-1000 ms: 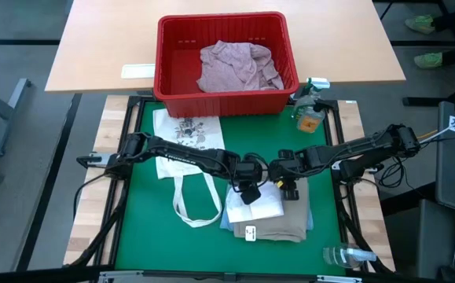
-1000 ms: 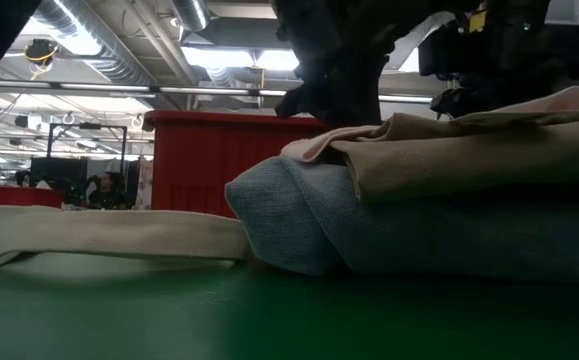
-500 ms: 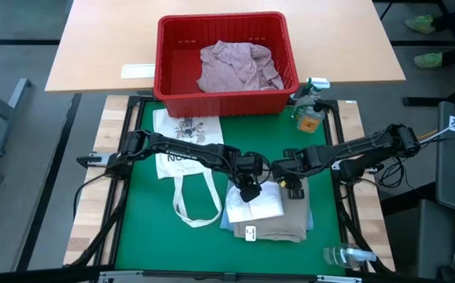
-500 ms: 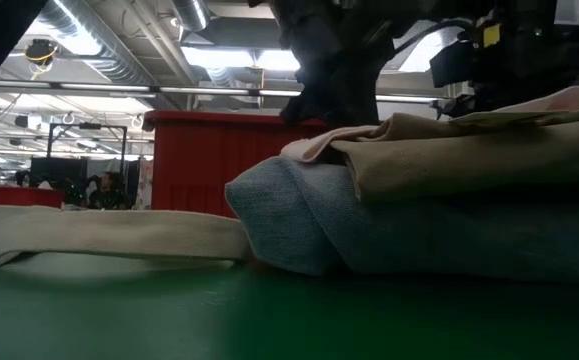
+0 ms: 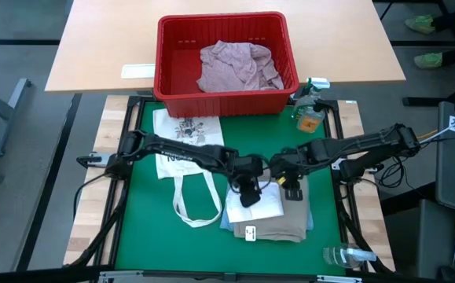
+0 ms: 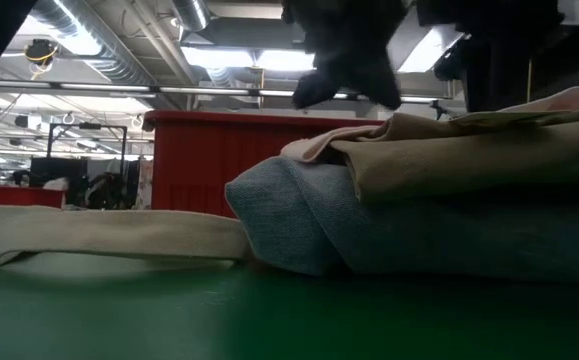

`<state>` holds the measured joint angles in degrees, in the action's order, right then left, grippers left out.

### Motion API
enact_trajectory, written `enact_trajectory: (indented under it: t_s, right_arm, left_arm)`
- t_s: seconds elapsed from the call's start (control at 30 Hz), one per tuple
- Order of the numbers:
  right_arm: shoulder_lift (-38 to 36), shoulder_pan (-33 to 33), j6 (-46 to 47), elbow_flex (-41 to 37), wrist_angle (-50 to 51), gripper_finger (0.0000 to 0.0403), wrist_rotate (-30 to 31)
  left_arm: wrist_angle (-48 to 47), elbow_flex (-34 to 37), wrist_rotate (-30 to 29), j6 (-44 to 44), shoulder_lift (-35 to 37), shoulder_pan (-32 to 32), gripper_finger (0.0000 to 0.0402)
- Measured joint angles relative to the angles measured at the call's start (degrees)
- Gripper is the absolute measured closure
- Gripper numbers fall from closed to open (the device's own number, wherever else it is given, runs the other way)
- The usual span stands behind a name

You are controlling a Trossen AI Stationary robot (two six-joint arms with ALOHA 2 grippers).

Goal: Fold laundry
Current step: Fold the white underwear

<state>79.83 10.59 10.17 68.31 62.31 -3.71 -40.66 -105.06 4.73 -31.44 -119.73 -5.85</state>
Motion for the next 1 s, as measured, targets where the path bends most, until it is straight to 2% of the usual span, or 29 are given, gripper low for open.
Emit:
enact_trajectory:
  t_s: [0.13,0.23,0.43,0.57,0.7,1.0]
  right_arm:
    - [0.0,2.1,0.6,-1.4,-5.9,0.0221,-2.3]
    - [0.0,5.6,1.6,-3.4,-10.5,0.0221,-2.3]
    - [0.0,11.8,2.1,-5.6,-16.3,0.0221,3.5]
    - [0.0,14.7,2.3,-8.0,-19.3,0.0221,7.3]
    - [0.2,16.3,2.3,-10.5,-20.1,0.0221,9.3]
    - [0.2,16.4,5.1,-16.8,-24.0,0.0221,9.3]
  left_arm:
    - [5.8,0.0,-2.2,0.0,-0.9,-3.8,0.0384]
    - [10.1,0.1,-6.0,0.1,-1.5,-6.7,0.0384]
    - [13.0,0.0,-14.2,3.7,-3.4,-11.4,0.0384]
    - [14.0,0.0,-17.1,3.7,-5.5,-12.8,0.0384]
    - [14.7,0.0,-18.1,3.7,-7.9,-13.0,0.0384]
    - [14.2,0.1,-17.6,3.5,-10.2,-12.9,0.0384]
